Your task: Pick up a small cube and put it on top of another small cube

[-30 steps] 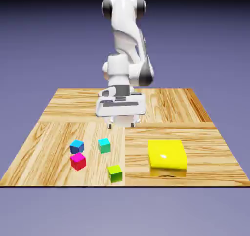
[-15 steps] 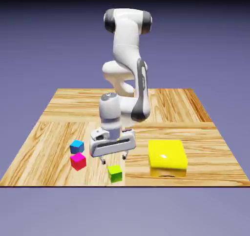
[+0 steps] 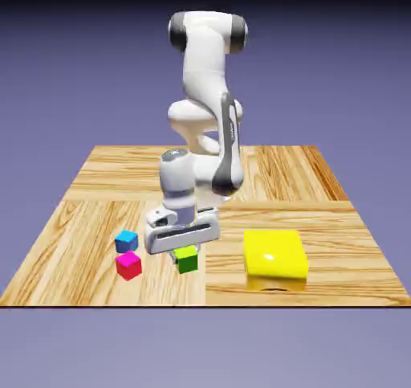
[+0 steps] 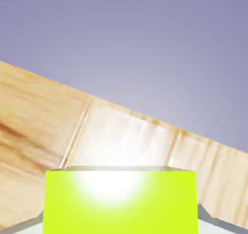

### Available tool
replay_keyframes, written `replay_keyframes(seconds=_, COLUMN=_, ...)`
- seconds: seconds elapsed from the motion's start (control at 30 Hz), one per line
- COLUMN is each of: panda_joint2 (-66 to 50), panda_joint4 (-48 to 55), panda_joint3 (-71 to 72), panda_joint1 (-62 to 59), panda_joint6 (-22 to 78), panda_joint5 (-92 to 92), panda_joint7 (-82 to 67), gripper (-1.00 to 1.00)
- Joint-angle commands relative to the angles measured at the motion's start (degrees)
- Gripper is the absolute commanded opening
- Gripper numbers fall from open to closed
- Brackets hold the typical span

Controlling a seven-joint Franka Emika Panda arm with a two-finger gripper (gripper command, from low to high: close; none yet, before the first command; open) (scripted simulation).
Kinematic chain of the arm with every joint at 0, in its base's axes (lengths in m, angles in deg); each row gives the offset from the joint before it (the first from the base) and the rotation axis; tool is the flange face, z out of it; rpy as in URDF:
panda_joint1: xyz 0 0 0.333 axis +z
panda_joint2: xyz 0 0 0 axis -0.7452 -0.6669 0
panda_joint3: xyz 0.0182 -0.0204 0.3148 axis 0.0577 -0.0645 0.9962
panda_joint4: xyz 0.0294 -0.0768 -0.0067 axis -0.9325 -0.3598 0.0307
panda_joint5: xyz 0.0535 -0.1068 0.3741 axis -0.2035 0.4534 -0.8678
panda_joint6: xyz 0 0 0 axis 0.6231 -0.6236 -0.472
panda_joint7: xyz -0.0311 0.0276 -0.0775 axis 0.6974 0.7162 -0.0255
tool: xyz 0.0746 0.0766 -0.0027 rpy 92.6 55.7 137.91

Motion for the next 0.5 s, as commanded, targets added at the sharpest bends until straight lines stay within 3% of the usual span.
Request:
replay_keyframes(seconds=0.0, panda_joint2=2.1, panda_joint4=-1.8, panda_joint3=0.6, panda_joint1=-1.8, panda_joint6=0.5, panda_joint5=0.6, panda_joint7=-1.9, gripper=-1.0)
replay_keyframes(seconds=0.47, panda_joint2=29.3, panda_joint4=-24.7, panda_joint3=8.3, panda_joint1=-24.4, panda_joint6=8.3, panda_joint5=8.0, panda_joint7=-26.7, gripper=-1.0)
